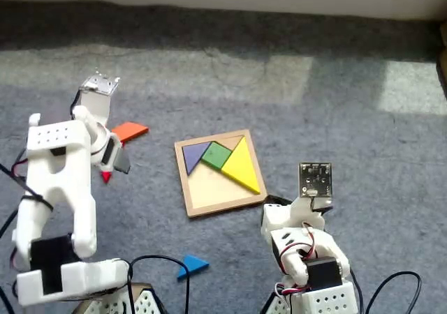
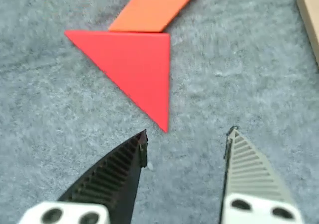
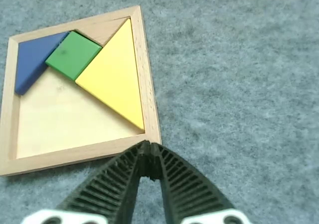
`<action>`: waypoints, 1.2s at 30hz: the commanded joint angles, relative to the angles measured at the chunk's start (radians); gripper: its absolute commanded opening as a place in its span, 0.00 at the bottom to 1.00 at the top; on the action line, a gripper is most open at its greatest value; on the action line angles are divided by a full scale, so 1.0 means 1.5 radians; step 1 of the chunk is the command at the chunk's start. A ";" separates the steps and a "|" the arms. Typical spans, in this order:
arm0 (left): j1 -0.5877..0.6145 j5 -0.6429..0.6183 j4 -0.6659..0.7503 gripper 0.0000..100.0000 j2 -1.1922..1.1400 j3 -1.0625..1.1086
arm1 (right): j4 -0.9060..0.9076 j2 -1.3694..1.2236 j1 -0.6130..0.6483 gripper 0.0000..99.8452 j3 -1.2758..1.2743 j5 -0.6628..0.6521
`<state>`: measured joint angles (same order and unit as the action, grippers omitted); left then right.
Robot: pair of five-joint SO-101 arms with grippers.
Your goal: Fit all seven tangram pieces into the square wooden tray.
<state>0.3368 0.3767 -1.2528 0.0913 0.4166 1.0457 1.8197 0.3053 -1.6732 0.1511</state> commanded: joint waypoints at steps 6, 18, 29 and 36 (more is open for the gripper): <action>-0.036 0.066 -0.007 0.26 -0.233 -0.329 | -0.001 0.004 -0.009 0.01 -0.095 -0.007; -0.074 0.194 -0.127 0.26 -0.548 -0.687 | -0.001 0.004 -0.009 0.01 -0.095 -0.007; -0.068 0.217 -0.181 0.23 -0.691 -0.822 | -0.002 0.007 -0.009 0.01 -0.095 -0.007; -0.067 0.231 -0.185 0.16 -0.705 -0.822 | -0.002 0.007 -0.009 0.01 -0.095 -0.007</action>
<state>0.2340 0.7188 -1.5275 -0.9628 -0.7894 1.0457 1.8197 0.3053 -1.6732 0.1511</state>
